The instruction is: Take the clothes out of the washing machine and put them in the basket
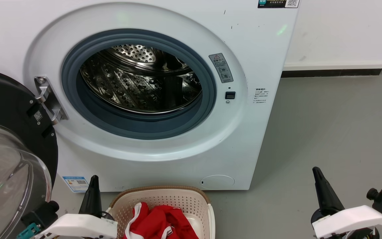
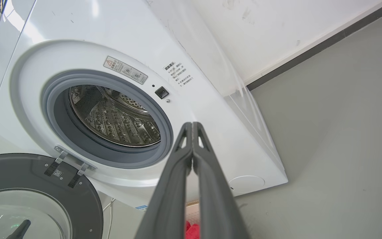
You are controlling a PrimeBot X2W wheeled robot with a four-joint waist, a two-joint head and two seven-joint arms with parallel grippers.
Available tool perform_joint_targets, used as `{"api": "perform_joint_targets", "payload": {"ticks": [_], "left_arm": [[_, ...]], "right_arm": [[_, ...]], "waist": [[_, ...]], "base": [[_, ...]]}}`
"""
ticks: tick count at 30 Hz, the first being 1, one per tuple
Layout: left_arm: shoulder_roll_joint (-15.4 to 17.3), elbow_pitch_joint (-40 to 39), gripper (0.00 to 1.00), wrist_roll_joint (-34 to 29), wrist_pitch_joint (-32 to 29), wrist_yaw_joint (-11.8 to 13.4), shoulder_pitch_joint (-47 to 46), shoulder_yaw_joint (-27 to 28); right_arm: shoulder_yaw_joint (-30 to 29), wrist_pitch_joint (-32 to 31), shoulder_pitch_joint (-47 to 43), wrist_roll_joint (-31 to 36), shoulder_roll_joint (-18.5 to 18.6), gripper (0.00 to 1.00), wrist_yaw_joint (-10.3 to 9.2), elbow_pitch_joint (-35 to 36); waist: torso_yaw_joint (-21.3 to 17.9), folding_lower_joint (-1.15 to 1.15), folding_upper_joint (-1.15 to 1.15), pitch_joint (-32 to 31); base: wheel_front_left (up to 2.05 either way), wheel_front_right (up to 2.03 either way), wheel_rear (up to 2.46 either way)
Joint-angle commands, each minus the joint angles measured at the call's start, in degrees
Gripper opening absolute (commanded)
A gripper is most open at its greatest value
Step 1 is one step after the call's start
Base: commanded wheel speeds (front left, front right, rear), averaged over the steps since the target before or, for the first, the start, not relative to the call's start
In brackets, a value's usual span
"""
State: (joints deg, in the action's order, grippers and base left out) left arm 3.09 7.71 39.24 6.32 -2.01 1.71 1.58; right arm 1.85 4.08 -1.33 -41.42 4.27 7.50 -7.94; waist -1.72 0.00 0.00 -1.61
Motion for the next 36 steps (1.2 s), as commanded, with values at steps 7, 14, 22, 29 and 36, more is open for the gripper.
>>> {"api": "perform_joint_targets", "payload": {"ticks": [7, 14, 22, 29, 36], "left_arm": [[0.1, 0.3, 0.0, 7.3, -1.7, -0.9, -2.6, 0.8], [0.1, 1.0, 0.0, 12.7, -3.0, -1.4, -3.2, 1.3], [0.0, 1.8, 0.0, 18.3, -4.4, -2.0, -4.0, 1.9], [0.0, 2.4, 0.0, 23.0, -5.6, -2.6, -4.6, 2.3], [0.0, 2.9, 0.0, 27.3, -6.6, -3.0, -5.1, 2.7]], "right_arm": [[-0.7, -1.0, 2.4, -7.6, 0.6, 0.0, 0.0, -0.3], [-1.2, -1.7, 3.0, -13.1, 0.7, 0.0, 0.0, -0.9], [-1.7, -2.6, 3.6, -18.8, 0.8, 0.0, 0.0, -1.6], [-2.2, -3.4, 4.2, -23.4, 0.8, 0.0, 0.0, -2.2], [-2.7, -4.1, 4.7, -27.7, 0.8, 0.0, 0.0, -2.7]], "waist": [[0.1, 0.0, 0.0, 0.2], [0.3, 0.0, 0.0, 0.3], [0.4, 0.0, 0.0, 0.5], [0.6, 0.0, 0.0, 0.6], [0.7, 0.0, 0.0, 0.7]], "base": [[0.0, 0.0, 0.0], [0.0, 0.0, 0.0], [0.0, 0.0, 0.0], [0.0, 0.0, 0.0], [0.0, 0.0, 0.0]]}}
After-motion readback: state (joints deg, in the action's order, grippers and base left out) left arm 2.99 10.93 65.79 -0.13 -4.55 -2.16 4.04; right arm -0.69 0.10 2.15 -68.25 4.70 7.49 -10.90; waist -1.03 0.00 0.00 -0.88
